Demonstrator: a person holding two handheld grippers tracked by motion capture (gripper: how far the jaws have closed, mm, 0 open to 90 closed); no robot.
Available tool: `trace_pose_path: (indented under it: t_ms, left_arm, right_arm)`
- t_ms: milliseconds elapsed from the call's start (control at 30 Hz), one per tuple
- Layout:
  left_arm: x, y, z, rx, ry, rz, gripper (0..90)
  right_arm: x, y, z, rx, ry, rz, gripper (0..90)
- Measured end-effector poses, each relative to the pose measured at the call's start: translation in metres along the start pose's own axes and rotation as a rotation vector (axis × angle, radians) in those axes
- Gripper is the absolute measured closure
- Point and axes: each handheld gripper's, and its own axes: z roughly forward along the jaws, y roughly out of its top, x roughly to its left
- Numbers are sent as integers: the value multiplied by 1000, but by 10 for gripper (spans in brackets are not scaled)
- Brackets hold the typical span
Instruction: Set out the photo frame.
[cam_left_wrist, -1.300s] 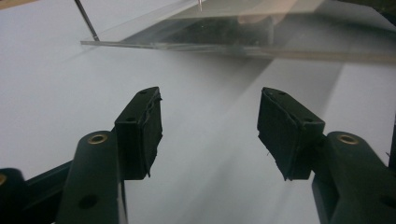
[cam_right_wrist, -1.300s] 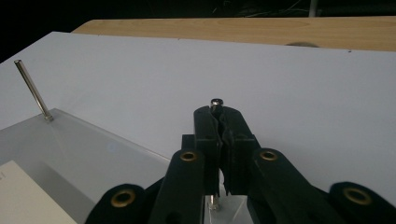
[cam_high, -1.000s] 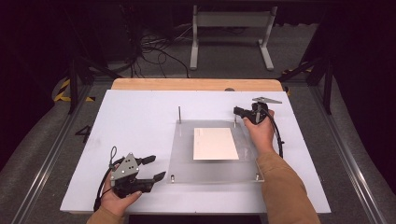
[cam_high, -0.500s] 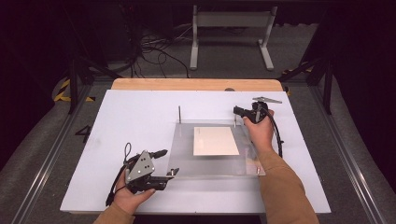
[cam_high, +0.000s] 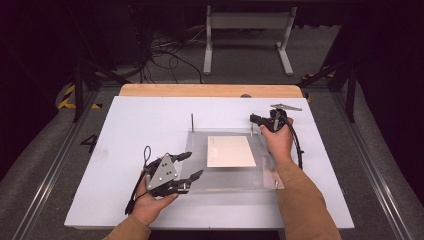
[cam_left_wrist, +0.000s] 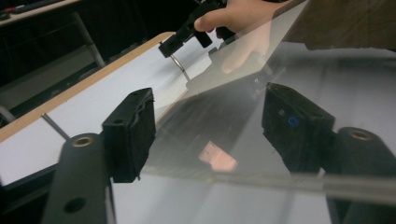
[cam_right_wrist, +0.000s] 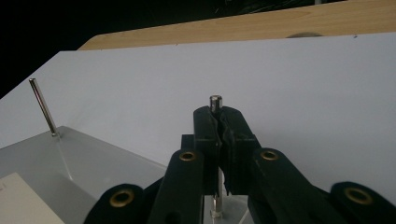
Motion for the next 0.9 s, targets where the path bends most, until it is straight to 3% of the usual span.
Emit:
trace_pose_path:
  t_ms: [67,133,367,467,533,700,800,833,900]
  left_arm:
    - [-2,1,2,10,-9,23,500]
    - [-1,2,2,28,-10,44,540]
    - [2,4,1,39,-20,47,553]
    - [3,4,0,50,-20,58,553]
    - [5,4,0,48,-23,52,553]
    - [7,7,0,52,-26,48,553]
    - [7,8,0,53,-25,46,553]
    - [7,9,0,54,-27,40,554]
    - [8,10,0,58,-28,43,554]
  right_arm:
    - [0,0,0,0,2,2,854]
    - [0,-1,0,-2,5,3,853]
    - [0,0,-2,1,7,-16,848]
    - [-2,0,-5,1,32,15,832]
    - [0,1,-8,14,19,-7,815]
    - [4,4,-30,-28,-8,-52,688]
    - [8,6,-41,-22,-14,-75,713]
    - [14,6,-56,-28,-6,-103,714]
    - [19,5,-68,-50,10,-129,685]
